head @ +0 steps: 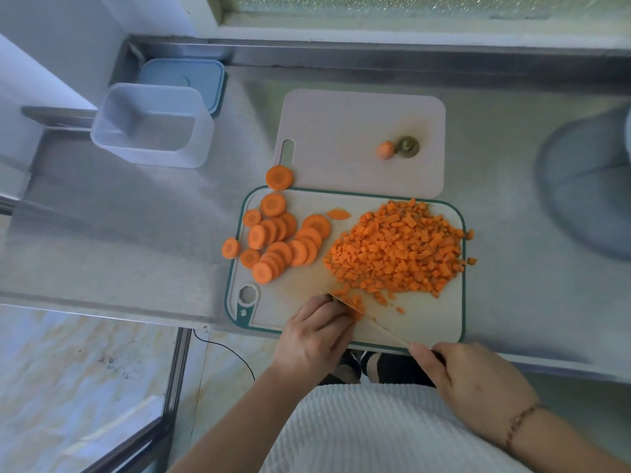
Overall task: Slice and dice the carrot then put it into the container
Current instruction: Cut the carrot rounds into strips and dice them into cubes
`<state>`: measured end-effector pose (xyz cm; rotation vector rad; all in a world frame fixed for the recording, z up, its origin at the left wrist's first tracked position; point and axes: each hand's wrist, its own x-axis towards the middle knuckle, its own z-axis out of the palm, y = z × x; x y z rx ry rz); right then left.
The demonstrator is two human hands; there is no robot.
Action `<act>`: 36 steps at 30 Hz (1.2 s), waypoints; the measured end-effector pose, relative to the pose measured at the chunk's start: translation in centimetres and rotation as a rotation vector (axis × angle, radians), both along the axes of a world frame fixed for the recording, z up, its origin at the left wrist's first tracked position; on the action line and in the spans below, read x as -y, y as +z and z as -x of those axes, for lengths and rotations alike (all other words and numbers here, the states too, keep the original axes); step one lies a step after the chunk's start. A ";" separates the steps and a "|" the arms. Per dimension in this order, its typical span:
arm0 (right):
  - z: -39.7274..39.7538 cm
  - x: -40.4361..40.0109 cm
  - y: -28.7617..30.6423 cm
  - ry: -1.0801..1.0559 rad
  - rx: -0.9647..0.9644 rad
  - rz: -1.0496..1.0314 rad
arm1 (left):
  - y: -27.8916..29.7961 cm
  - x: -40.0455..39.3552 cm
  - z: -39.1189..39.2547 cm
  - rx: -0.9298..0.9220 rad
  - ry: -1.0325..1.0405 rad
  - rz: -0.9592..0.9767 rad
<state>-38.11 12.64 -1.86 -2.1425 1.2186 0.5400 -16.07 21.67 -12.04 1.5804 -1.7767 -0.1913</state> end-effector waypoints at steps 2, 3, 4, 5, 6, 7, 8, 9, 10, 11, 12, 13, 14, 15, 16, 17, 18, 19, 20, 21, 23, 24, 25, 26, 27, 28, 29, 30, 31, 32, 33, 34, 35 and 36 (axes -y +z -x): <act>-1.1 -0.1 0.2 0.018 -0.043 0.016 | 0.1 0.0 0.0 -0.022 0.009 -0.002; -1.7 -0.1 0.2 0.029 -0.038 0.022 | 0.1 -0.1 0.0 -0.028 0.010 -0.002; -2.3 0.0 0.1 0.031 -0.015 0.017 | 0.1 -0.1 0.0 -0.026 0.009 -0.001; -2.7 0.2 0.0 0.021 0.016 0.000 | 0.1 -0.1 0.0 -0.018 0.005 -0.002; -2.8 0.4 0.0 0.004 0.041 -0.016 | 0.2 -0.2 0.0 -0.008 -0.001 -0.007; -2.7 0.6 -0.1 -0.012 0.063 -0.021 | 0.2 -0.1 0.0 0.002 -0.007 -0.012; -2.4 0.8 -0.1 -0.026 0.081 -0.015 | 0.2 -0.1 0.0 0.015 -0.008 -0.016; -2.0 0.8 0.0 -0.036 0.095 -0.006 | 0.2 -0.1 0.0 0.029 -0.003 -0.020; -1.6 0.7 0.1 -0.041 0.106 0.008 | 0.2 -0.2 0.0 0.040 0.005 -0.023; -1.2 0.5 0.3 -0.040 0.108 0.026 | 0.1 -0.2 0.0 0.045 0.014 -0.023; -0.9 0.4 0.5 -0.034 0.100 0.036 | 0.1 -0.3 0.1 0.044 0.021 -0.022; -0.7 0.2 0.7 -0.031 0.088 0.037 | 0.1 -0.4 0.2 0.040 0.025 -0.020; -0.5 0.2 0.7 -0.031 0.074 0.034 | 0.1 -0.4 0.2 0.036 0.030 -0.018; -0.4 0.2 0.6 -0.034 0.060 0.035 | 0.1 -0.4 0.2 0.032 0.031 -0.020; -0.4 0.3 0.5 -0.037 0.052 0.037 | 0.2 -0.3 0.2 0.030 0.029 -0.023; -0.4 0.3 0.4 -0.037 0.051 0.038 | 0.3 -0.3 0.2 0.030 0.024 -0.028; -0.4 0.4 0.3 -0.035 0.054 0.046 | 0.3 -0.1 0.2 0.032 0.019 -0.033; -0.4 0.5 0.3 -0.036 0.060 0.052 | 0.4 0.0 0.1 0.032 0.014 -0.037; -0.5 0.5 0.3 -0.042 0.069 0.049 | 0.4 0.1 0.1 0.030 0.009 -0.040; -0.6 0.5 0.5 -0.050 0.075 0.039 | 0.5 0.2 0.1 0.027 0.005 -0.040; -0.8 0.6 0.5 -0.053 0.065 0.027 | 0.6 0.4 0.1 0.021 0.004 -0.042; -0.8 0.7 0.5 -0.051 0.060 0.029 | 0.6 0.5 0.1 0.020 0.003 -0.044; -0.9 0.7 0.4 -0.047 0.057 0.036 | 0.6 0.6 0.0 0.020 -0.001 -0.045; -0.9 0.7 0.2 -0.043 0.049 0.044 | 0.5 0.6 0.0 0.020 -0.006 -0.048; -1.0 0.6 0.1 -0.037 0.039 0.048 | 0.5 0.5 -0.1 0.020 -0.012 -0.052; -1.2 0.5 0.1 -0.029 0.030 0.050 | 0.4 0.5 -0.2 0.021 -0.017 -0.056; -1.5 0.3 0.0 -0.026 0.024 0.049 | 0.4 0.5 -0.2 0.022 -0.019 -0.057; -1.9 0.3 -0.1 -0.026 0.020 0.043 | 0.4 0.5 -0.3 0.020 -0.021 -0.055; -2.5 0.4 -0.2 -0.029 0.018 0.035 | 0.4 0.4 -0.2 0.014 -0.024 -0.051; -3.0 0.7 -0.4 -0.035 0.027 0.028 | 0.4 0.3 -0.2 0.011 -0.027 -0.046; -3.5 1.0 -0.5 -0.048 0.047 0.019 | 0.4 0.2 -0.2 0.012 -0.027 -0.041; -3.9 1.3 -0.5 -0.064 0.071 0.004 | 0.3 0.0 -0.2 0.015 -0.026 -0.036; -4.0 1.5 -0.5 -0.077 0.096 -0.007 | 0.2 -0.1 -0.2 0.016 -0.026 -0.030; -3.9 1.6 -0.5 -0.085 0.113 -0.017 | 0.2 -0.3 -0.2 0.015 -0.027 -0.023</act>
